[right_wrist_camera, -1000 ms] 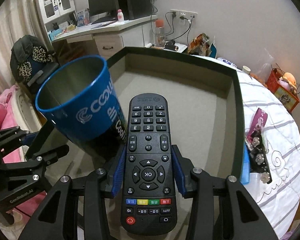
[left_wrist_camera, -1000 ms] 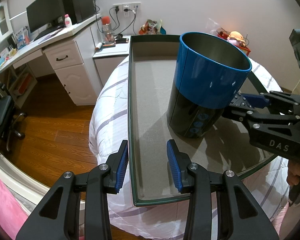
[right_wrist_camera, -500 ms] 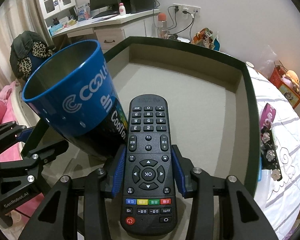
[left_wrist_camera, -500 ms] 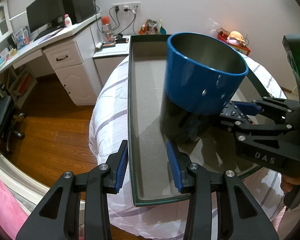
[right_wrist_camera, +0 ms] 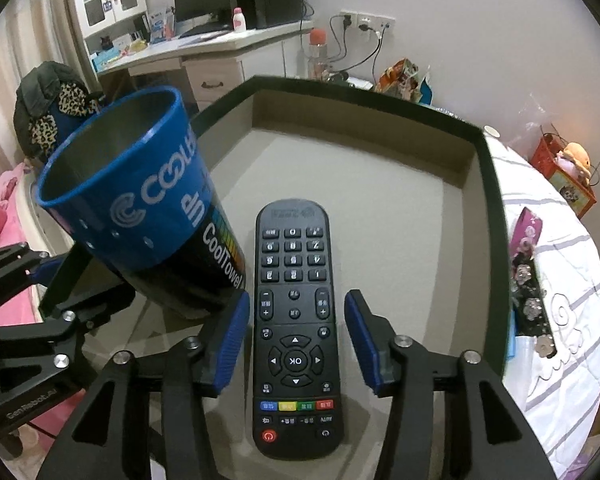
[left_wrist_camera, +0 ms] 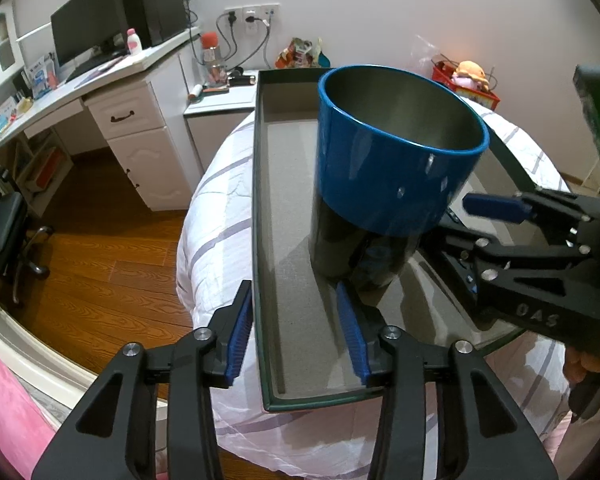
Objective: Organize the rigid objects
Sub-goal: 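Carry the remote with the right gripper and lower it into the tray beside the can, then open the right gripper and move it over the clear blue-capped tube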
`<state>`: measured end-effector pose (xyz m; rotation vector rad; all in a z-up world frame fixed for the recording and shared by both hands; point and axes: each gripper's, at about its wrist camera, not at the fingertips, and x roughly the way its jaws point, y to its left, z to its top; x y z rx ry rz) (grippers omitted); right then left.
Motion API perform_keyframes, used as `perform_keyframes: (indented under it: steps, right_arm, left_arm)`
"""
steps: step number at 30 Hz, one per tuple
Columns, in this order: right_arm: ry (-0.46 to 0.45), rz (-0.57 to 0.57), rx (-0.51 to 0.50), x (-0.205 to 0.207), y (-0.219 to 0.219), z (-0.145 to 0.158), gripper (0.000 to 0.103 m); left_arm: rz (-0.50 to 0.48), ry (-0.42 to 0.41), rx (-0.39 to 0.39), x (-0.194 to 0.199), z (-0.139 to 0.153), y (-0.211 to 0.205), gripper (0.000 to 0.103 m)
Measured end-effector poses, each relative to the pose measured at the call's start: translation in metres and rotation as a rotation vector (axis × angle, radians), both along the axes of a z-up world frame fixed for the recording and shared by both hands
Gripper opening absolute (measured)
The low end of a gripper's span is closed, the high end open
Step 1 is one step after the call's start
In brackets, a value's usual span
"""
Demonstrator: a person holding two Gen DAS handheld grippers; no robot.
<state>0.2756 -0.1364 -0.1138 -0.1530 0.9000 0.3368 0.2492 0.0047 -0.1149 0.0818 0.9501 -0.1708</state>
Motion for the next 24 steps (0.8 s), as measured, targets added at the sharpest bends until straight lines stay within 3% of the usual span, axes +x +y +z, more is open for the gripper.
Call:
perform_keyframes:
  steps: [3, 8, 12, 17, 24]
  right_arm:
    - [-0.028, -0.014, 0.002, -0.005, -0.007, 0.008, 0.062]
    - [-0.105, -0.05, 0.002, -0.017, -0.024, 0.03, 0.063]
    - [-0.194, -0.104, 0.034, -0.033, -0.051, 0.056, 0.08]
    - [-0.278, -0.187, 0.117, -0.056, -0.098, 0.082, 0.081]
    - [-0.313, -0.349, 0.096, -0.075, -0.146, 0.082, 0.083]
  left_arm:
    - [0.0, -0.002, 0.006, 0.0, 0.0, -0.002, 0.044]
    - [0.0, -0.002, 0.006, 0.0, 0.0, -0.002, 0.044]
    - [0.001, -0.001, 0.008, -0.001, 0.0, -0.001, 0.044]
    - [0.002, -0.001, 0.012, -0.001, 0.0, 0.001, 0.044]
    - [0.003, -0.002, 0.017, -0.003, 0.0, 0.003, 0.046]
